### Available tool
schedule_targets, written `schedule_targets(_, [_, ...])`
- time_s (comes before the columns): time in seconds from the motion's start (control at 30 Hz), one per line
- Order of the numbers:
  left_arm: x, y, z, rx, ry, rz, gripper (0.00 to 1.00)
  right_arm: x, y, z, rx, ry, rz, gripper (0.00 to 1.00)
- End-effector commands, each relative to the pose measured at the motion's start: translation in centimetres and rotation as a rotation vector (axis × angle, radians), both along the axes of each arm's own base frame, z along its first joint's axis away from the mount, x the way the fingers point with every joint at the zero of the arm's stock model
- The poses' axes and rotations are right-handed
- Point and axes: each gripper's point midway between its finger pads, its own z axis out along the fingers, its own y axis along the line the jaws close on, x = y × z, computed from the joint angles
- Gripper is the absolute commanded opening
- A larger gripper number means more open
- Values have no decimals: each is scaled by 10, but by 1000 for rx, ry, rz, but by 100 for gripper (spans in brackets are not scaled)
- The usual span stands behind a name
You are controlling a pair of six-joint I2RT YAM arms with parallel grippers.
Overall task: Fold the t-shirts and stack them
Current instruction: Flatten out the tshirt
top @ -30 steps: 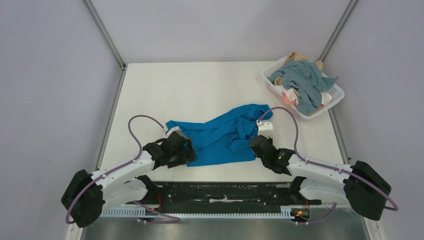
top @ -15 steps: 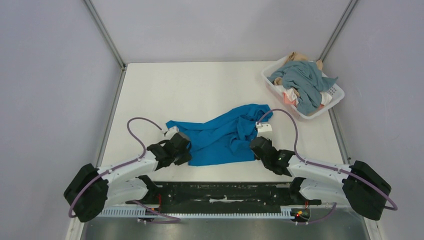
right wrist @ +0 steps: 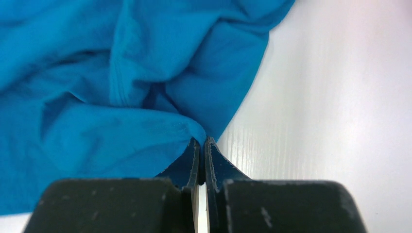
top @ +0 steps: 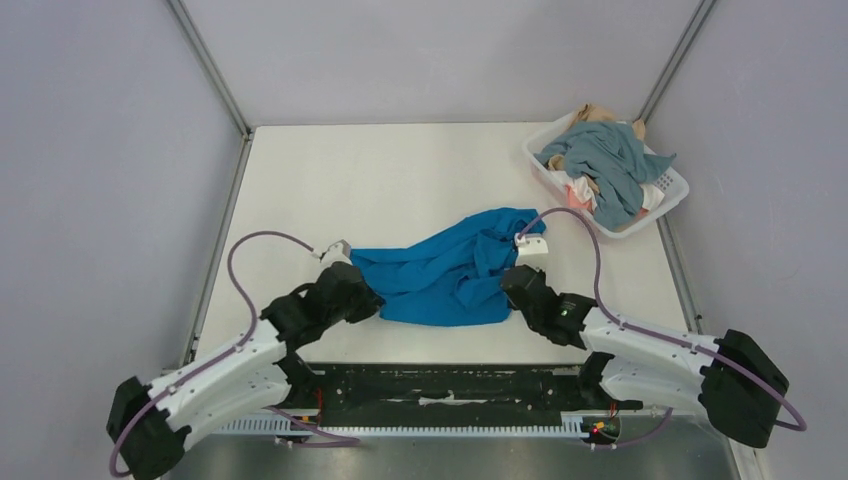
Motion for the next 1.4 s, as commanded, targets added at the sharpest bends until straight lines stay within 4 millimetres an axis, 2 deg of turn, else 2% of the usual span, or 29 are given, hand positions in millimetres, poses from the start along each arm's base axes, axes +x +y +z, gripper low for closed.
schedule_targets(0.0, [6,1,72,-72,-210,-64,2,27,6,73,86,-159,-86,0])
schedule_targets(0.07, [11,7,104,-85,-299,-51,2,33,3,106,114,-226,-113,0])
schedule_targets(0.13, [17,15,140,-85,-389,-29,2,37,-3,146,146,-310,-133,0])
schedule_targets(0.2, [23,24,180,-83,-482,-6,2,39,-15,194,186,-408,-172,0])
schedule_targets(0.37, [32,54,260,-57,-663,101,2,28,-50,294,279,-607,-241,0])
schedule_targets(0.53, [41,67,328,-48,-806,165,2,22,-60,372,303,-731,-207,0])
schedule_targets(0.67, [54,61,374,-17,-884,158,2,29,-54,419,269,-797,-186,0])
schedule_targets(0.77, [74,68,394,90,-908,233,2,43,-46,441,200,-821,-210,0])
schedule_targets(0.83, [87,72,405,166,-924,275,2,55,-41,445,141,-818,-249,0])
schedule_targets(0.93, [108,78,416,285,-951,339,2,86,-38,446,56,-814,-312,0])
schedule_targets(0.97, [118,80,415,319,-944,353,2,101,-29,445,44,-813,-287,0])
schedule_targets(1.03, [146,85,414,337,-929,347,2,132,-19,445,43,-821,-246,0])
schedule_targets(1.17, [223,109,395,295,-852,337,2,196,13,447,79,-873,-154,0])
schedule_targets(1.23, [258,116,395,277,-848,303,2,220,20,454,151,-934,-191,0])
schedule_targets(1.27, [270,119,405,261,-863,293,2,234,25,456,180,-952,-207,0])
schedule_targets(1.3, [283,122,409,245,-858,296,2,244,32,470,207,-978,-207,0])
schedule_targets(1.33, [294,124,417,230,-862,277,2,248,35,494,226,-1016,-208,0])
schedule_targets(1.37, [298,128,425,218,-865,270,2,253,37,508,234,-1041,-220,0])
